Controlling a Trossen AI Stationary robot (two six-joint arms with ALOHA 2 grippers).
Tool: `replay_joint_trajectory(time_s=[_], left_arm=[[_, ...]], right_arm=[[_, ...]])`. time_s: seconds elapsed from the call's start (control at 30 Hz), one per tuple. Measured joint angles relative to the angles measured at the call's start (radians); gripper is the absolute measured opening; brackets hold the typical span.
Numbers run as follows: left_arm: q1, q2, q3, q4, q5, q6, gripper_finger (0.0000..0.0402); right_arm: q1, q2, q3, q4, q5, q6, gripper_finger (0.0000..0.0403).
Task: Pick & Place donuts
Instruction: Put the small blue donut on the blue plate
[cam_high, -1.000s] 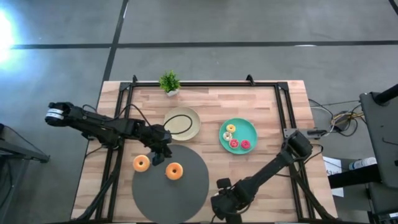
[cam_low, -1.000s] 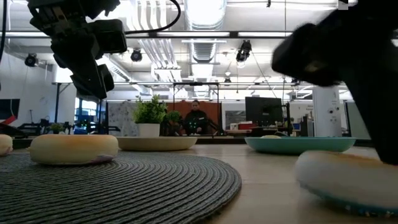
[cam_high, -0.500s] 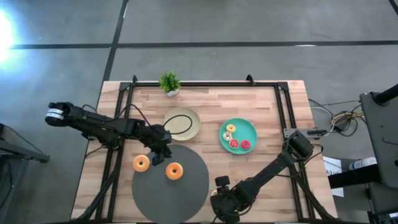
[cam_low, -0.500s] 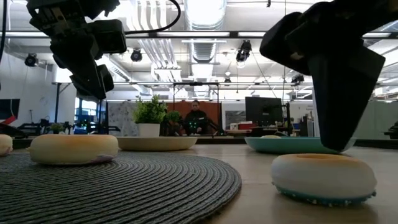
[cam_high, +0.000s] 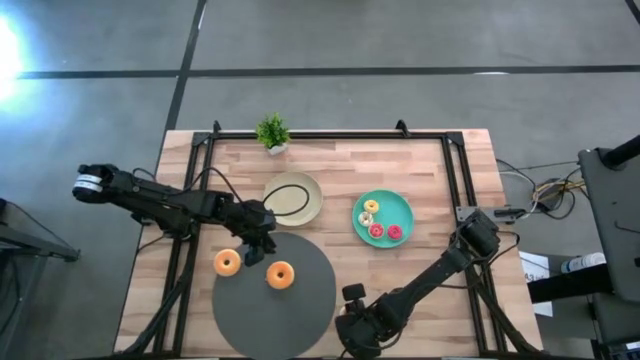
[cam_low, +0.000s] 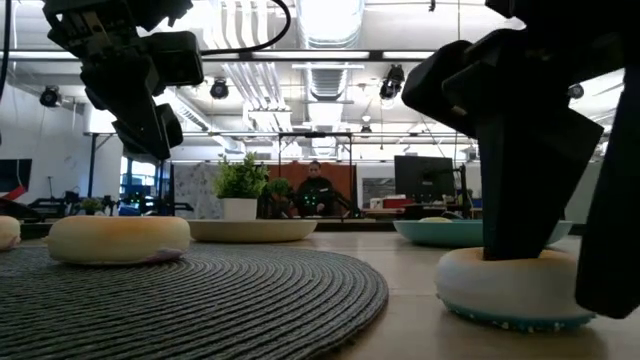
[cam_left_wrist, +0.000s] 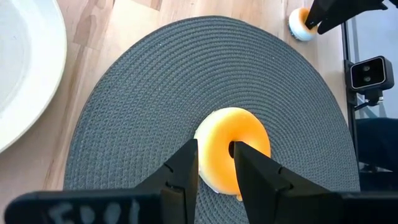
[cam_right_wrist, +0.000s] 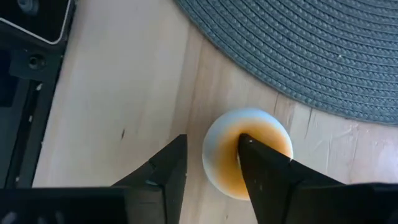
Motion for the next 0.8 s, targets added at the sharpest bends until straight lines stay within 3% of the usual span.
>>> replay_joint_trajectory(time_s=[0.2,0.5,0.63,0.8], left_arm=[[0.000,0.000,0.000,0.000,0.000,-0.004,0.0078],[0.000,0.000,0.000,0.000,0.000,-0.005,0.0078],[0.000,0.000,0.000,0.003,0.000,-0.005,0.0078],[0.000,0.000,0.010,0.047,-0.011,0.039,0.0078]], right_arm=[[-0.011,0.000,-0.001,-0.006,0.000,0.054,0.0088],[-0.083,-0.019,-0.025,-0.023,-0.030,0.320,0.0013],[-0.130,-0.120,-0.072,-0.030,0.011,0.428,0.0010],[-0.191,-0.365,-0.228,0.038,0.090,0.582,0.0009]])
